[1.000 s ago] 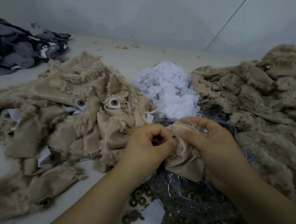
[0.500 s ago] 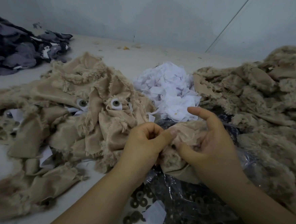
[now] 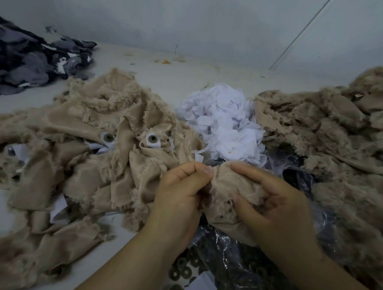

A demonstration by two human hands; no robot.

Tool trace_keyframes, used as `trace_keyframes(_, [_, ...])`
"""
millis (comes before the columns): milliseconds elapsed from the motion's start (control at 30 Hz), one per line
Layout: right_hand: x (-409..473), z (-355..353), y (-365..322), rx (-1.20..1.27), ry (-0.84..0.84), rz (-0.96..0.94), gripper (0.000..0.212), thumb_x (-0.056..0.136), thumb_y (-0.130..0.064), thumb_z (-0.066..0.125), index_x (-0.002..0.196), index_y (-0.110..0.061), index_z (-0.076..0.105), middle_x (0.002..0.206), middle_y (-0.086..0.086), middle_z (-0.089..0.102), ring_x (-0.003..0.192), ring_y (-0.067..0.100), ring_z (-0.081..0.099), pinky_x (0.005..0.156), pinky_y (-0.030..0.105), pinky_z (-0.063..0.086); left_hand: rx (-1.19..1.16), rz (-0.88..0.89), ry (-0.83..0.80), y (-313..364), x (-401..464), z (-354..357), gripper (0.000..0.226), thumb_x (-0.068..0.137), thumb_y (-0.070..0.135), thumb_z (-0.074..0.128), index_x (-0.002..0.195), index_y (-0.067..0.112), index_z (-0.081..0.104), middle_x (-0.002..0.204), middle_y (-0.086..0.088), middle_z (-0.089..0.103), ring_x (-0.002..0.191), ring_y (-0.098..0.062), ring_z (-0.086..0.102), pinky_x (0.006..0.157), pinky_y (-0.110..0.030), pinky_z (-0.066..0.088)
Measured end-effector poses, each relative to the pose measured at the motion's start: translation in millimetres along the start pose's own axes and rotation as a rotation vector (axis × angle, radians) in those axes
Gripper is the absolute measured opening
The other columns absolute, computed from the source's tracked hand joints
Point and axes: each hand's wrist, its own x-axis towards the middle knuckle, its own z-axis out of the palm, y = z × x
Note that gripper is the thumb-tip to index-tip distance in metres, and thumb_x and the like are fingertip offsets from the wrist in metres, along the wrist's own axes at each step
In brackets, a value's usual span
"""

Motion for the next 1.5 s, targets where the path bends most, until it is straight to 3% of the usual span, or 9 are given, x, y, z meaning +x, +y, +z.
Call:
trace_keyframes(133, [-2.9,0.5,-1.0,-0.050,-0.003,-0.058,0.043,0.076,-0.012,0.073,0.113,-0.034,0.071,0.104,-0.036,0.067,0.090,-0.011,0.068,0.078,0.008,0.052,0.063,-0.021,0.013,-0.8,-1.3,2.3,0.052,0.080,0.027,0.077,0.087,-0.020,0.056,0.086,-0.041,0.058,0.085,-0.040,0.058,0.082,-0.052,0.049])
trace_keyframes(233, [-4.4,0.8,-1.0,-0.095,0.019,-0.093,0.042,0.075,-0.009,0.076,0.112,-0.030,0.072,0.093,-0.035,0.069,0.078,-0.005,0.070,0.068,0.007,0.052,0.062,-0.029,0.048,-4.3,1.1,1.3,0.019,0.072,0.018,0.072,0.067,0.001,0.066,0.071,-0.019,0.062,0.072,-0.029,0.059,0.068,-0.036,0.053])
trace_keyframes(367, [-3.5,0.2,1.6,-0.176,0.055,-0.131,0.046,0.075,0.000,0.081,0.110,-0.028,0.073,0.076,-0.038,0.063,0.054,0.001,0.063,0.049,0.010,0.046,-0.090,-0.003,0.057,-4.1,1.3,1.9,0.019,0.075,0.013,0.068,0.076,-0.005,0.068,0.082,-0.024,0.065,0.079,-0.032,0.063,0.075,-0.038,0.057])
trace_keyframes(533, [-3.5,0.2,2.8,-0.250,0.126,-0.228,0.028,0.081,-0.019,0.063,0.107,-0.020,0.073,0.081,-0.018,0.069,0.057,-0.005,0.050,0.060,-0.004,0.035,-0.155,0.014,0.033,-6.0,-0.1,3.7,0.016,0.075,0.012,0.065,0.075,-0.003,0.070,0.085,-0.022,0.068,0.082,-0.030,0.067,0.078,-0.037,0.058])
trace_keyframes(967, [-4.9,-2.9,0.8,-0.181,0.107,-0.070,0.041,0.076,-0.011,0.072,0.109,-0.036,0.068,0.057,-0.017,0.063,0.045,-0.007,0.045,0.049,0.004,0.035,-0.158,0.070,-0.008,-10.2,2.6,1.7,0.025,0.079,0.016,0.069,0.087,-0.007,0.069,0.094,-0.023,0.069,0.091,-0.030,0.068,0.081,-0.033,0.057])
trace_keyframes(1133, [5.1,-9.0,3.8,-0.043,0.055,0.214,0.042,0.076,-0.009,0.076,0.101,-0.043,0.073,0.079,-0.037,0.069,0.067,-0.012,0.065,0.061,0.005,0.051,0.253,0.175,0.098,-6.5,0.4,2.2,0.015,0.086,0.006,0.069,0.079,0.017,0.076,0.078,-0.009,0.072,0.074,-0.019,0.066,0.071,-0.030,0.057])
trace_keyframes(1267, [14.6,-16.2,11.1,0.093,0.066,0.438,0.033,0.080,-0.009,0.076,0.105,-0.030,0.078,0.080,-0.012,0.077,0.074,0.013,0.074,0.066,0.036,0.063,0.586,0.287,0.065,8.9,-4.3,2.9,0.023,0.085,-0.006,0.067,0.076,0.015,0.068,0.066,0.002,0.066,0.060,-0.011,0.061,0.057,-0.021,0.051])
trace_keyframes(1400, [20.1,-22.9,9.3,0.131,0.083,0.461,0.032,0.080,-0.009,0.076,0.100,-0.033,0.076,0.079,0.003,0.076,0.074,0.039,0.071,0.062,0.050,0.062,0.821,0.240,-0.349,32.2,-13.0,9.4,0.005,0.080,0.011,0.068,0.076,0.012,0.071,0.066,0.011,0.065,0.060,-0.002,0.059,0.057,-0.018,0.048])
trace_keyframes(1500, [25.0,-30.7,10.0,0.111,0.071,0.441,0.032,0.080,-0.011,0.075,0.096,-0.038,0.074,0.067,0.007,0.071,0.048,0.018,0.055,0.044,0.027,0.050,1.212,0.265,-0.654,26.6,-20.0,20.3,0.008,0.088,0.021,0.069,0.085,0.019,0.076,0.081,0.011,0.070,0.075,-0.006,0.065,0.069,-0.028,0.054])
